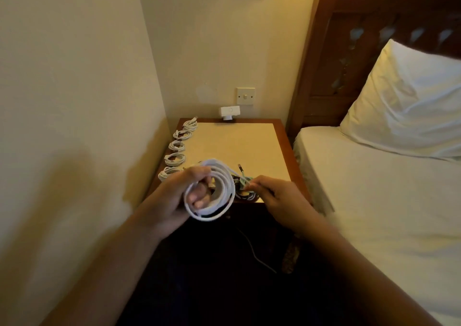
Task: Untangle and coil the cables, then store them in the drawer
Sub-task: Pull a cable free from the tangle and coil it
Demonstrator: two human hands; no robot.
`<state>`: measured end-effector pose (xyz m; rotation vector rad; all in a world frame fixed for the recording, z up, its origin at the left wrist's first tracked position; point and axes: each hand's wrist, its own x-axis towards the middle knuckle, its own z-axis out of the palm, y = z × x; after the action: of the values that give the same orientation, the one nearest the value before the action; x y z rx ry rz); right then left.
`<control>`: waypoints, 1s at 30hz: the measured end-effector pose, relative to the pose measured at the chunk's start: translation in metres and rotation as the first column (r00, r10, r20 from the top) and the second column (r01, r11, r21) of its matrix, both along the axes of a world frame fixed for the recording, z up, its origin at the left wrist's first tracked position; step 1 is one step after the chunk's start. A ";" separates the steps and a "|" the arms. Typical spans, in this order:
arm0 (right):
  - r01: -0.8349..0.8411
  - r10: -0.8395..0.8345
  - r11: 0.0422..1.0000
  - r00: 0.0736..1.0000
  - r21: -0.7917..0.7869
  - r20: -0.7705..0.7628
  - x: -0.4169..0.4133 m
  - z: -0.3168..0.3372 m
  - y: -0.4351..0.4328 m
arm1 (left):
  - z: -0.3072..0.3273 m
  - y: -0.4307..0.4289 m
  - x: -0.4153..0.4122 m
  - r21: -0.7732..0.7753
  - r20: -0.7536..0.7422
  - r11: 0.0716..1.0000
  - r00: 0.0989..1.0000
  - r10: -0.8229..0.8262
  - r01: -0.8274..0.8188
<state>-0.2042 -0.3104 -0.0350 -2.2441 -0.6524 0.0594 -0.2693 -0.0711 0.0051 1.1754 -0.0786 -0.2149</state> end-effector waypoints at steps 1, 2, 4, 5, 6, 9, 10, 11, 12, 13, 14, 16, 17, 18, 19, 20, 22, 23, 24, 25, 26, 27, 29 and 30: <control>-0.010 0.009 0.999 1.000 -0.039 -0.028 -0.008 -0.009 0.006 | 0.002 -0.003 0.005 -0.137 -0.011 0.988 0.998 0.068 -0.069; -0.030 0.027 0.997 0.999 -0.075 -0.046 -0.017 -0.015 0.013 | 0.003 -0.006 0.012 -0.216 -0.024 0.966 0.990 0.139 -0.141; -0.103 0.093 0.976 0.994 -0.190 -0.059 -0.042 -0.016 0.030 | -0.003 -0.015 0.023 -0.167 0.030 0.946 0.957 0.287 -0.279; -0.147 0.132 0.952 0.989 -0.267 -0.073 -0.054 -0.011 0.040 | -0.008 -0.019 0.028 -0.094 0.092 0.936 0.934 0.346 -0.338; -0.191 0.166 0.925 0.981 -0.329 -0.104 -0.064 -0.003 0.049 | -0.014 -0.022 0.031 -0.024 0.140 0.917 0.907 0.396 -0.397; -0.289 0.236 0.875 0.955 -0.389 -0.177 -0.087 0.030 0.058 | -0.018 -0.028 0.027 0.265 0.290 0.812 0.846 0.448 -0.521; -0.293 0.241 0.881 0.954 -0.372 -0.180 -0.091 0.045 0.053 | -0.018 -0.029 0.024 0.375 0.348 0.761 0.841 0.414 -0.529; -0.286 0.237 0.891 0.955 -0.352 -0.176 -0.092 0.061 0.047 | -0.017 -0.028 0.019 0.455 0.356 0.737 0.861 0.364 -0.500; -0.268 0.233 0.902 0.962 -0.339 -0.141 -0.090 0.076 0.040 | -0.019 -0.026 0.016 0.512 0.319 0.742 0.898 0.304 -0.433; -0.244 0.230 0.910 0.970 -0.334 -0.082 -0.084 0.088 0.031 | -0.020 -0.022 0.012 0.578 0.253 0.742 0.939 0.232 -0.339; -0.221 0.227 0.919 0.974 -0.326 -0.021 -0.077 0.098 0.022 | -0.026 -0.017 0.009 0.631 0.179 0.741 0.972 0.150 -0.230; -0.180 0.221 0.943 0.968 -0.278 0.121 -0.054 0.107 0.006 | -0.036 -0.009 -0.001 0.586 0.045 0.810 0.998 -0.050 0.014; -0.161 0.213 0.957 0.955 -0.241 0.207 -0.040 0.104 0.000 | -0.039 -0.008 -0.007 0.466 0.002 0.877 0.991 -0.134 0.118; -0.145 0.205 0.965 0.937 -0.217 0.284 -0.028 0.096 -0.004 | -0.043 -0.008 -0.012 0.315 -0.021 0.927 0.978 -0.210 0.206; -0.130 0.198 0.969 0.918 -0.211 0.343 -0.017 0.086 -0.005 | -0.046 -0.009 -0.016 0.165 -0.042 0.947 0.962 -0.271 0.274; -0.117 0.190 0.971 0.909 -0.210 0.372 -0.009 0.072 -0.006 | -0.047 -0.011 -0.019 0.013 -0.058 0.945 0.944 -0.326 0.327; -0.103 0.165 0.978 0.914 -0.183 0.370 -0.004 0.043 -0.002 | -0.049 -0.012 -0.026 -0.143 -0.026 0.918 0.926 -0.378 0.371; -0.106 0.154 0.983 0.919 -0.151 0.363 -0.006 0.030 0.002 | -0.049 -0.014 -0.029 -0.136 0.004 0.916 0.925 -0.380 0.377; -0.112 0.140 0.989 0.929 -0.101 0.343 -0.009 0.019 0.007 | -0.047 -0.018 -0.032 -0.120 0.020 0.917 0.925 -0.380 0.380; -0.120 0.124 0.992 0.947 -0.030 0.296 -0.014 0.011 0.012 | -0.045 -0.022 -0.033 -0.106 0.015 0.911 0.917 -0.398 0.397; -0.129 0.113 0.990 0.968 0.057 0.224 -0.020 0.007 0.017 | -0.044 -0.025 -0.034 -0.089 0.012 0.901 0.905 -0.426 0.426; -0.135 0.114 0.980 0.983 0.144 0.142 -0.025 0.003 0.020 | -0.042 -0.027 -0.033 -0.043 0.010 0.896 0.897 -0.442 0.442; -0.114 0.127 0.950 0.992 0.290 -0.025 -0.036 -0.001 0.022 | -0.039 -0.028 -0.029 0.058 -0.007 0.901 0.903 -0.431 0.430; -0.087 0.136 0.932 0.984 0.351 -0.117 -0.040 -0.001 0.021 | -0.039 -0.027 -0.027 0.071 -0.028 0.909 0.912 -0.409 0.410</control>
<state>-0.2439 -0.2899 -0.0359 -1.8463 -0.6583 0.1466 -0.2958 -0.0984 -0.0339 1.2237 -0.3107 -0.6018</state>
